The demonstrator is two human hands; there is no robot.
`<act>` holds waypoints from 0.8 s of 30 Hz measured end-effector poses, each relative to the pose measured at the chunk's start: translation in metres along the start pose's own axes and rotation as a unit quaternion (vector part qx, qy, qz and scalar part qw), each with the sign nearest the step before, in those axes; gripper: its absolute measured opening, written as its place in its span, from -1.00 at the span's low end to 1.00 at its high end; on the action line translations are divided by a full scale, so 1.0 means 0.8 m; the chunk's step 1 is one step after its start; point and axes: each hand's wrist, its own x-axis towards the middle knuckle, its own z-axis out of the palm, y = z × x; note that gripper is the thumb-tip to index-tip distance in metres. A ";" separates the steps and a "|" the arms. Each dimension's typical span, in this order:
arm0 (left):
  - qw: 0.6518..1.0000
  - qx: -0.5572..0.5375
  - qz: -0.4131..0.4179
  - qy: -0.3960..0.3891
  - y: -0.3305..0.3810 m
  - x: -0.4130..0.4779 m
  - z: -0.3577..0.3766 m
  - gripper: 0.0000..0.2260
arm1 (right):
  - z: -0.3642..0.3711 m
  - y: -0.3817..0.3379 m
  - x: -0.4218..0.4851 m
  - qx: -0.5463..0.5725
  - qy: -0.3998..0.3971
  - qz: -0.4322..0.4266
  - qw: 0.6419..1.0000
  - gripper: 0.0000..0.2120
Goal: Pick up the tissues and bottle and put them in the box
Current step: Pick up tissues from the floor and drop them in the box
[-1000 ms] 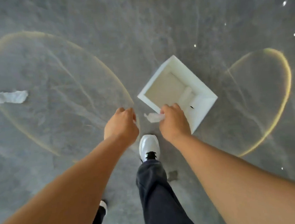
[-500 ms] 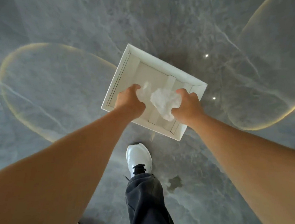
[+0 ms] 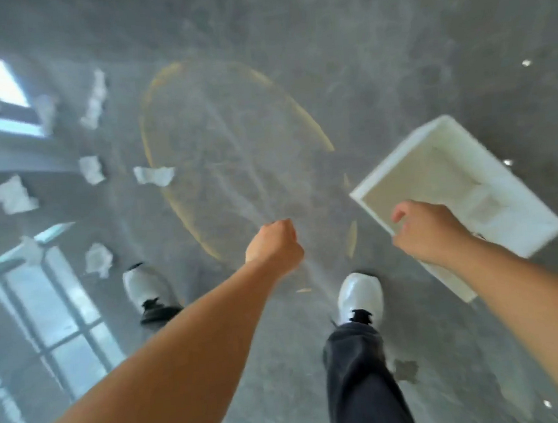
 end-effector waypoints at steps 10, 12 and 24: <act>0.981 -0.082 -0.176 0.030 -0.385 0.012 -0.082 -0.73 | 0.141 -0.319 0.016 -0.122 -0.037 -0.127 0.984 -0.68; 0.970 -0.126 -0.202 0.039 -0.447 0.025 -0.090 -0.74 | 0.178 -0.388 0.034 -0.160 -0.062 -0.144 0.975 -0.67; 0.942 -0.176 -0.253 0.131 -0.648 0.169 -0.064 -0.51 | 0.316 -0.640 0.213 -0.267 0.026 -0.160 0.950 -0.41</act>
